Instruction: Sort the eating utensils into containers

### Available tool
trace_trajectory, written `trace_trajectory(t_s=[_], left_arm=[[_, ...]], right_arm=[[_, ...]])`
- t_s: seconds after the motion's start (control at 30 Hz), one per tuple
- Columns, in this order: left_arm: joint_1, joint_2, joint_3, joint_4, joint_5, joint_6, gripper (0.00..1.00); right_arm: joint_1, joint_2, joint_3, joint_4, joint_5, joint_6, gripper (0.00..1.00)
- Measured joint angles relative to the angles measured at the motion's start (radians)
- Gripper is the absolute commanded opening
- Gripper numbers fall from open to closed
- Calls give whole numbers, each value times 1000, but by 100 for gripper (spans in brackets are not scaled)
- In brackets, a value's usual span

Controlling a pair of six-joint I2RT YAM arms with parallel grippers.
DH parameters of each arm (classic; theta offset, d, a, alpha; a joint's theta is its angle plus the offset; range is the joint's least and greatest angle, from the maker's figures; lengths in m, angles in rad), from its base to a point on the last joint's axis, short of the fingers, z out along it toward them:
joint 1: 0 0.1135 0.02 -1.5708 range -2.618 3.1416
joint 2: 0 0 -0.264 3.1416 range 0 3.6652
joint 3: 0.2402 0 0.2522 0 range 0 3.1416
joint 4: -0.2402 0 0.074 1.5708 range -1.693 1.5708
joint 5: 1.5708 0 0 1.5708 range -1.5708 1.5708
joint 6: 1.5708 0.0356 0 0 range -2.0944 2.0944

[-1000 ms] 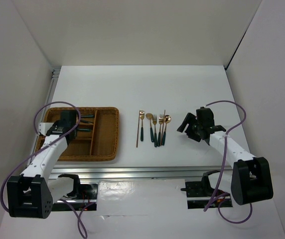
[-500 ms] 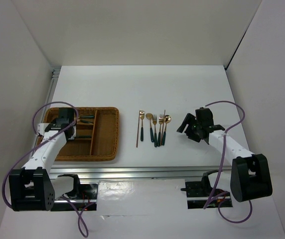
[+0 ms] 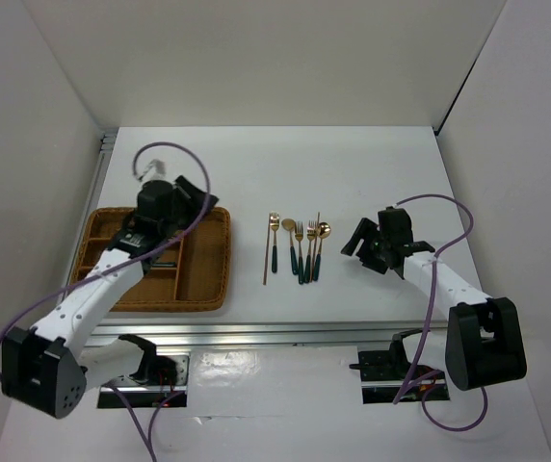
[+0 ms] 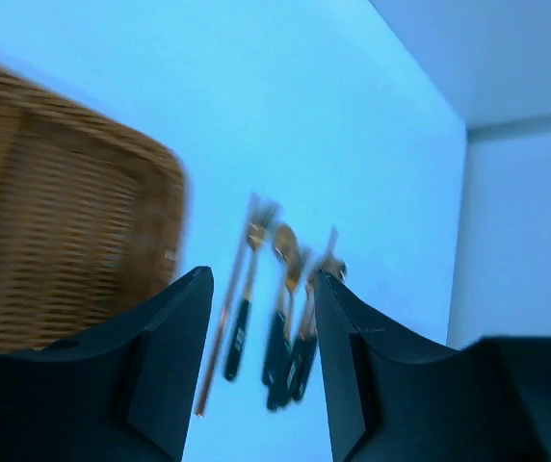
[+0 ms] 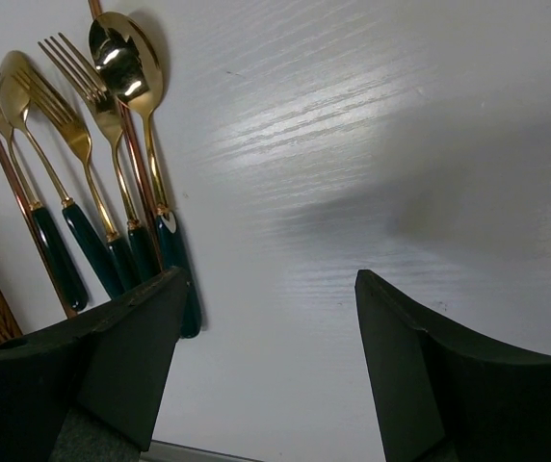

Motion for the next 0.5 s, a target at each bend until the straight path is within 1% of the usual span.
trace_trajectory(t_s=[0.17, 0.27, 0.37, 0.5], left_arm=[[-258, 218, 150, 58, 40, 150, 60], [-367, 372, 236, 61, 38, 193, 55], [-423, 488, 264, 60, 31, 195, 53], [-431, 600, 265, 50, 19, 193, 50]], right_arm=[[0, -3, -1, 0, -2, 0, 78], [0, -22, -6, -3, 5, 0, 78], [0, -52, -10, -10, 19, 0, 80], [0, -96, -12, -26, 46, 0, 80]])
